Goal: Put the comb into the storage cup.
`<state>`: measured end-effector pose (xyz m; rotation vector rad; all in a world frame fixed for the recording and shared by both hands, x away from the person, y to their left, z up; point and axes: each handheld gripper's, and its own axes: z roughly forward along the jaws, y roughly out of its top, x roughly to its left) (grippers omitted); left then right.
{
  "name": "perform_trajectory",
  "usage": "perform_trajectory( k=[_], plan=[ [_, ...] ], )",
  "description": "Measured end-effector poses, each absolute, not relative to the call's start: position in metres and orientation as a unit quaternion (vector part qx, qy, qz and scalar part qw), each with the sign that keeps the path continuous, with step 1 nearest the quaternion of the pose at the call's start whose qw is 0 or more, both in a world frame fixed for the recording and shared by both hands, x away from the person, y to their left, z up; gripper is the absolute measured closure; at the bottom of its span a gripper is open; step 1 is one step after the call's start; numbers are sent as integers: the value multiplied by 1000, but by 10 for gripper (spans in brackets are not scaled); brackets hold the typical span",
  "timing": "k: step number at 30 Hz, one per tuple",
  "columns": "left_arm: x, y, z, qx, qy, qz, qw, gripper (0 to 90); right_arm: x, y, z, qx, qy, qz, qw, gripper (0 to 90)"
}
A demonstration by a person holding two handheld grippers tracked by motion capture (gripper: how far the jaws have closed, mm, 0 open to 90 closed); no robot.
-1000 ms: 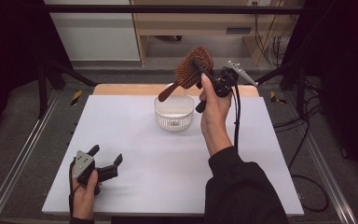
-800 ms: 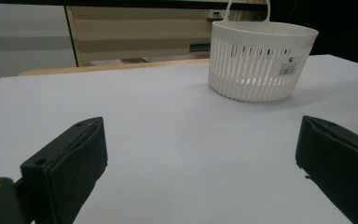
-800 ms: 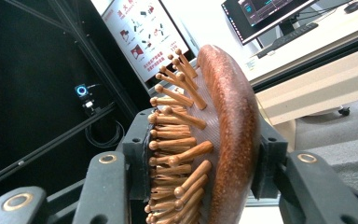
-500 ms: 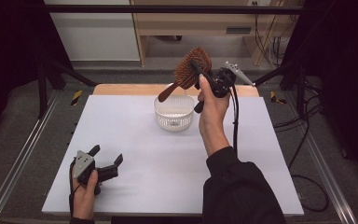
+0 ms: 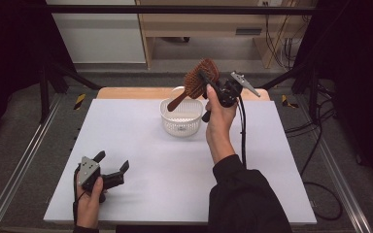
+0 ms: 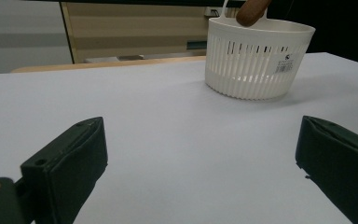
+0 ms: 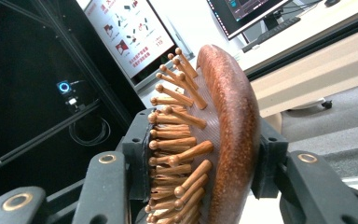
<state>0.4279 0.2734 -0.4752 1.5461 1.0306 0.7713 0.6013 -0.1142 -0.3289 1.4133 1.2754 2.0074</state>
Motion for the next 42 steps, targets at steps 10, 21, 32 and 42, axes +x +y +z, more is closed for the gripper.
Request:
perform_trajectory(
  k=[10, 21, 32, 42],
  plan=[
    [428, 273, -475, 650, 432, 323, 536, 21, 608, -106, -346, 511, 459, 703, 184, 513],
    [428, 272, -476, 650, 432, 321, 537, 21, 610, -102, -366, 523, 460, 696, 177, 511],
    [428, 271, -476, 652, 430, 317, 538, 21, 609, -101, -374, 525, 463, 691, 178, 510],
    [428, 271, -476, 653, 429, 317, 538, 21, 609, -100, -378, 527, 464, 690, 176, 509]
  ],
)
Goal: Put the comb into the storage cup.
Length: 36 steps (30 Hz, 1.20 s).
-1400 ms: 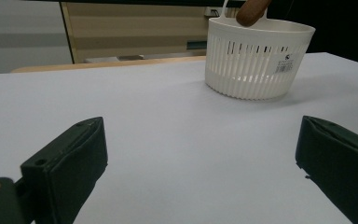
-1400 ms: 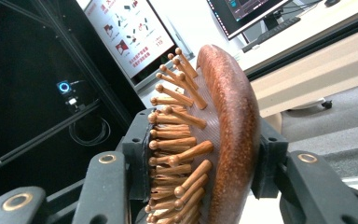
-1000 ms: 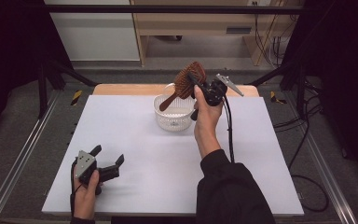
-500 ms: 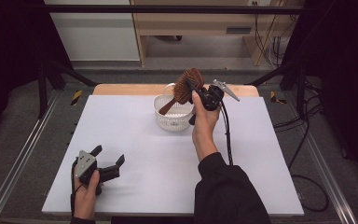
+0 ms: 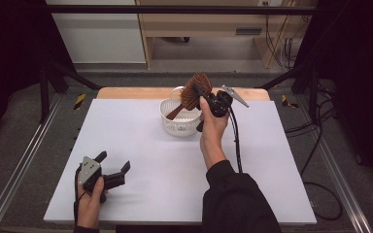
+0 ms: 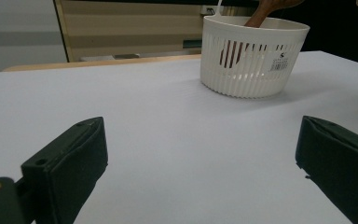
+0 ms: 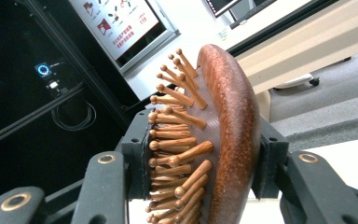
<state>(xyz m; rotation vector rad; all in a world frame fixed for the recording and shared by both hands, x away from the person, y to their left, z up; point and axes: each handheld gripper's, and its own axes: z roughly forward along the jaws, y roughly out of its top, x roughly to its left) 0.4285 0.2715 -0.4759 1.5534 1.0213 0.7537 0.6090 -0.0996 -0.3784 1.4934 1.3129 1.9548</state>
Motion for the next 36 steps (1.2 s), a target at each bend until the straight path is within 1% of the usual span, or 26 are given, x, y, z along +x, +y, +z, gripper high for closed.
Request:
perform_trajectory(
  k=[36],
  plan=[
    [429, 270, -476, 658, 424, 312, 538, 21, 612, -89, -392, 531, 465, 687, 175, 506]
  ],
)
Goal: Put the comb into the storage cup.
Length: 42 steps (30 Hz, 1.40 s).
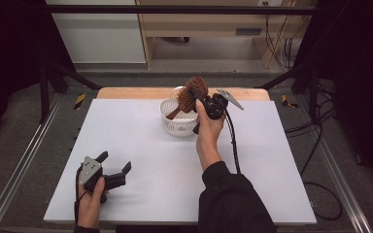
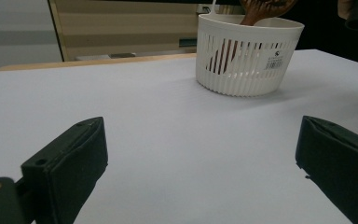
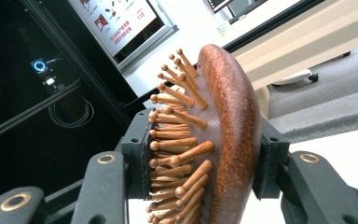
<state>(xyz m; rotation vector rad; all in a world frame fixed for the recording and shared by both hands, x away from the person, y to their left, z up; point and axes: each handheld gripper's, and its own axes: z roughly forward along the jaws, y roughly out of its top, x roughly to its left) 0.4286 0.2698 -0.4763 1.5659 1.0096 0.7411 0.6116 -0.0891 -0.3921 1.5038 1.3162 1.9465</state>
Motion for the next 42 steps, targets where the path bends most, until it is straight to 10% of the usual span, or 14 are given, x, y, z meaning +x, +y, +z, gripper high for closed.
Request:
perform_trajectory(
  k=[42],
  plan=[
    [429, 270, -476, 656, 426, 308, 541, 21, 611, -89, -406, 534, 480, 674, 176, 502]
  ],
)
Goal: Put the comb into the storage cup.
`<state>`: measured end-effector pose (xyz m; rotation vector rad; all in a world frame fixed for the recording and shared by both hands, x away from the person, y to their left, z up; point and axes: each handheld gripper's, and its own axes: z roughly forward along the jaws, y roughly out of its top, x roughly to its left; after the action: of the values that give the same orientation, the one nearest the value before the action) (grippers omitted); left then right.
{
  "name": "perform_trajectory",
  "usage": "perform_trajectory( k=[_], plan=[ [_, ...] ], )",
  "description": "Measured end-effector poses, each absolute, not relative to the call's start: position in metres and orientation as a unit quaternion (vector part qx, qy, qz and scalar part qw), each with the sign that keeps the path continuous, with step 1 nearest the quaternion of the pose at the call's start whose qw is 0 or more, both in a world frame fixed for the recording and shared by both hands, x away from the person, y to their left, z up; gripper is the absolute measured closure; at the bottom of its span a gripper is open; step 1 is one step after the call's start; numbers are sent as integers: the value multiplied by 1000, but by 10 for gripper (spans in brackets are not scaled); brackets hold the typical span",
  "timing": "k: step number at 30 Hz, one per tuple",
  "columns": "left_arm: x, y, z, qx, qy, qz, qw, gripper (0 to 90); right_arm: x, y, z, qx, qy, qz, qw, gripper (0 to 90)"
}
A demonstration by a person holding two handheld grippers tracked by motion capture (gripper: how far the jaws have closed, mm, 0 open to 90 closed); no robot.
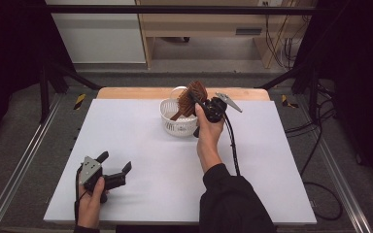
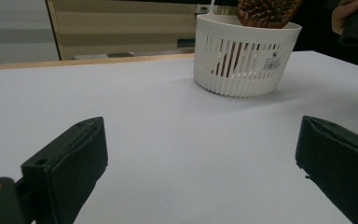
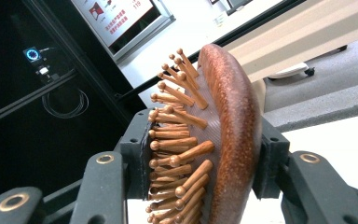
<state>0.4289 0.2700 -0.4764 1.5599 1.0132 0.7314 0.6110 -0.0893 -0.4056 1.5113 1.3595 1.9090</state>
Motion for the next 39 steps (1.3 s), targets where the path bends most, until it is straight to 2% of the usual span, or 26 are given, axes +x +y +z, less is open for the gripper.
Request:
perform_trajectory(
  k=[39],
  plan=[
    [429, 272, -477, 655, 430, 306, 541, 22, 618, -109, -413, 545, 500, 654, 159, 452]
  ],
)
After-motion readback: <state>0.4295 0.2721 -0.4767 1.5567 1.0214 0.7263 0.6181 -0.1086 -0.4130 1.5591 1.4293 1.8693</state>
